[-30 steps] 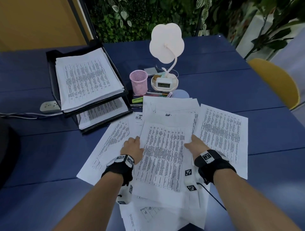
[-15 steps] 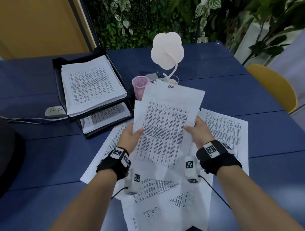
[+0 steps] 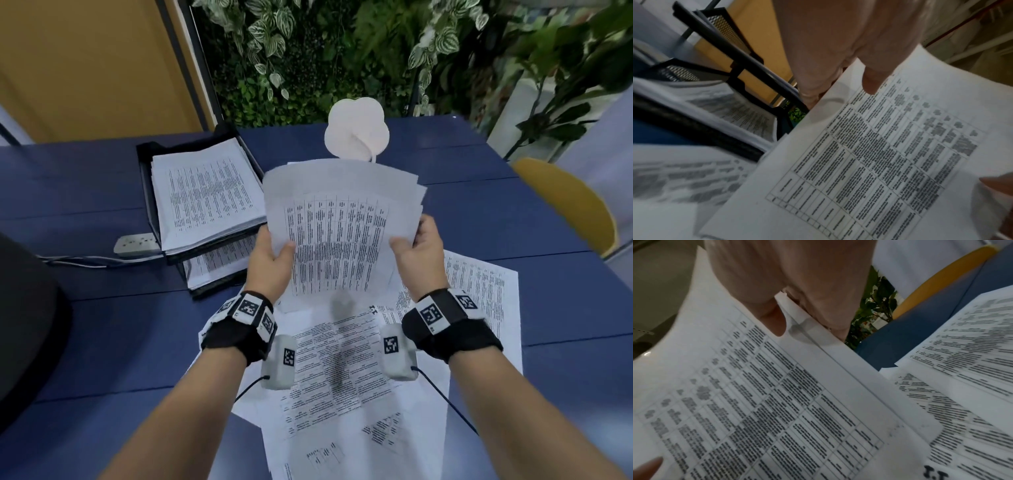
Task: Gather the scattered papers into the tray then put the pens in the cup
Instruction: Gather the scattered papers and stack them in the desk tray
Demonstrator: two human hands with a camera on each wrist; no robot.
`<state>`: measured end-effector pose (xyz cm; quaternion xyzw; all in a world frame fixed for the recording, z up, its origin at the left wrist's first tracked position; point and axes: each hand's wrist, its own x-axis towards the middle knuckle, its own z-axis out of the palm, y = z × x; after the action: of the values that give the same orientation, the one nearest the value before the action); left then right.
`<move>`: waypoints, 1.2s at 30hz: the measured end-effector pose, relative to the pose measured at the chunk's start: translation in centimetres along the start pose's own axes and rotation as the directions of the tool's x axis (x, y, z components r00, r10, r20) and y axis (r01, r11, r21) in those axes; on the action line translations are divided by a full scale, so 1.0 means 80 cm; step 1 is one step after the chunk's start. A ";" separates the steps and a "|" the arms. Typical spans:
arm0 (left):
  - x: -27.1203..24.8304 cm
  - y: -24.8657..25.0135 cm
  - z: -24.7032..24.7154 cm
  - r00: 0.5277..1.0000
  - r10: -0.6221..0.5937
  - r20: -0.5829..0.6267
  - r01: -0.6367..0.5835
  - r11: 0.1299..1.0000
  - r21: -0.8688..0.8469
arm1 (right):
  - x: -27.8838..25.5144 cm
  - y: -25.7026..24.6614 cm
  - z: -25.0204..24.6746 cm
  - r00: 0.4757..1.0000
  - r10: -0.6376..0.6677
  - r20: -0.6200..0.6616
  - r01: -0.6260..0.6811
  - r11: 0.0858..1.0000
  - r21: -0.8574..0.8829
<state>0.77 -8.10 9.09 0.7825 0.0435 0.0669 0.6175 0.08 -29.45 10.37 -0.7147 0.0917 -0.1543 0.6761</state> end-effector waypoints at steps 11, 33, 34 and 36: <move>-0.009 -0.014 0.024 0.936 -0.241 0.255 0.264 0.963 -0.058 | -0.009 0.020 -0.005 0.979 0.194 0.061 -0.190 0.979 -0.078; -0.006 -0.005 0.019 0.966 -0.222 0.133 0.238 0.963 -0.123 | -0.009 0.023 0.004 0.992 0.123 0.034 -0.117 0.984 -0.136; -0.004 -0.008 0.020 0.970 -0.209 0.125 0.224 0.967 -0.118 | -0.009 0.022 0.006 0.993 0.114 0.030 -0.109 0.984 -0.139; -0.001 -0.010 0.019 0.978 -0.188 0.094 0.200 0.969 -0.142 | -0.009 0.019 0.007 0.994 0.109 0.020 -0.105 0.985 -0.136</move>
<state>0.91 -9.38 7.93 0.7275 0.0902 -0.0220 0.6799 -0.28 -28.77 8.75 -0.7547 0.1307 -0.1014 0.6348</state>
